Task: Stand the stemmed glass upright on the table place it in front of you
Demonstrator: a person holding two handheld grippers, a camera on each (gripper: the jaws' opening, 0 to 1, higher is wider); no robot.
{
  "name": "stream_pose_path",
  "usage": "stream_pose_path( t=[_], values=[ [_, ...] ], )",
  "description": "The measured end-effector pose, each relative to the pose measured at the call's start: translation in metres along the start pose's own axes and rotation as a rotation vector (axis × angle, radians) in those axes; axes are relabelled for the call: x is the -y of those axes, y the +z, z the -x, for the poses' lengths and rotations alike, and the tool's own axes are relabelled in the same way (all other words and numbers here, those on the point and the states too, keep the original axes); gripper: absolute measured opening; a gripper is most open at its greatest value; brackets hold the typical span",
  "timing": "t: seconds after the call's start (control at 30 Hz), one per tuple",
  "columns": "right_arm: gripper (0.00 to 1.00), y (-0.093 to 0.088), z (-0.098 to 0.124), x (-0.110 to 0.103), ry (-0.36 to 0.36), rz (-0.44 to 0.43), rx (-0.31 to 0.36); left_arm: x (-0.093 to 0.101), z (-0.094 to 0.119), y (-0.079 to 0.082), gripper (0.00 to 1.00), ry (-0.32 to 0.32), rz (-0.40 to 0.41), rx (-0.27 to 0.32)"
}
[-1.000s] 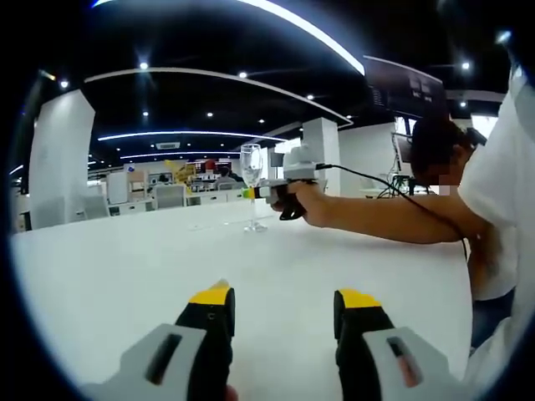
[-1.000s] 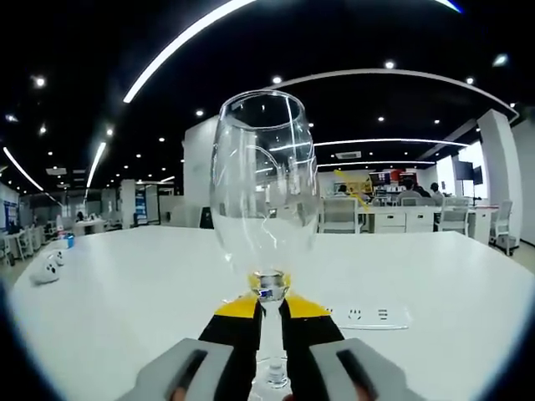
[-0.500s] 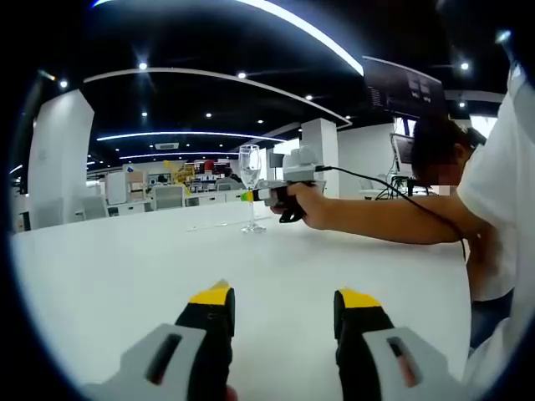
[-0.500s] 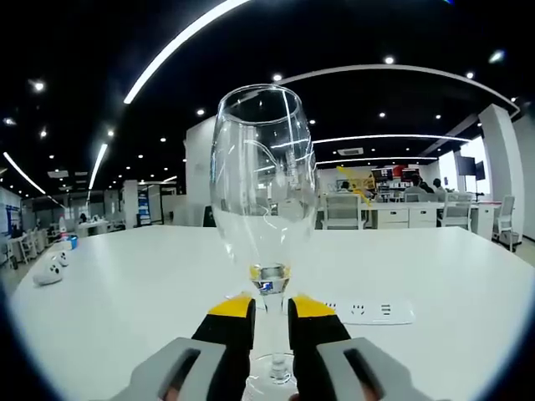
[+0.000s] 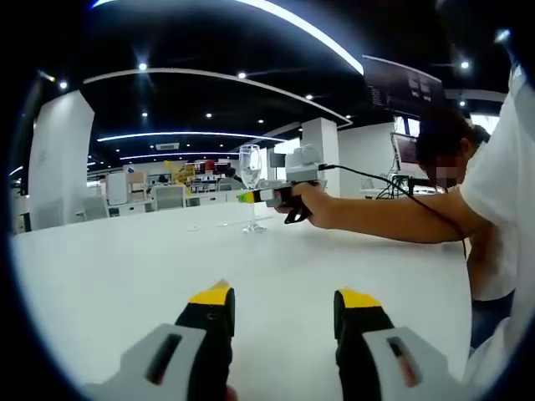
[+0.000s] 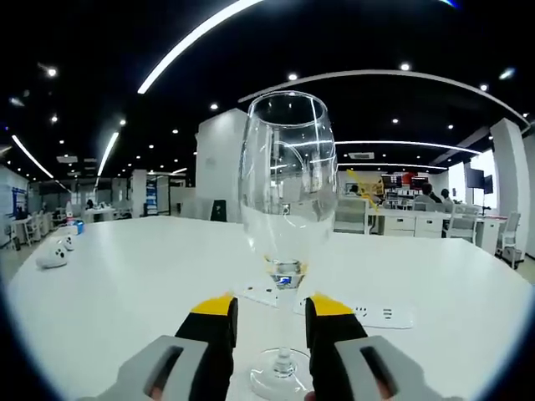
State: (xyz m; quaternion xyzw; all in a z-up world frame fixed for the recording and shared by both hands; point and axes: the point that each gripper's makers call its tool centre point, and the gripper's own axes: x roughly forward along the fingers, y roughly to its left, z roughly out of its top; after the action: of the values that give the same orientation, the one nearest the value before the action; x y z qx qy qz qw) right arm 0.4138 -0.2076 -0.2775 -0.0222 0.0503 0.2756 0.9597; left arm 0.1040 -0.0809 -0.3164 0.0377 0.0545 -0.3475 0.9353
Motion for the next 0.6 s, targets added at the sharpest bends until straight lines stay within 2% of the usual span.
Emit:
stream_pose_path(
  t=[0.37, 0.6],
  values=[
    [0.34, 0.000, 0.019, 0.002, -0.005, -0.014, 0.002, 0.000, 0.000, 0.000, 0.48, 0.002, -0.005, -0.001],
    [0.34, 0.004, 0.043, -0.001, -0.016, -0.007, 0.004, 0.000, 0.001, 0.000, 0.48, 0.004, -0.005, 0.004]
  ],
)
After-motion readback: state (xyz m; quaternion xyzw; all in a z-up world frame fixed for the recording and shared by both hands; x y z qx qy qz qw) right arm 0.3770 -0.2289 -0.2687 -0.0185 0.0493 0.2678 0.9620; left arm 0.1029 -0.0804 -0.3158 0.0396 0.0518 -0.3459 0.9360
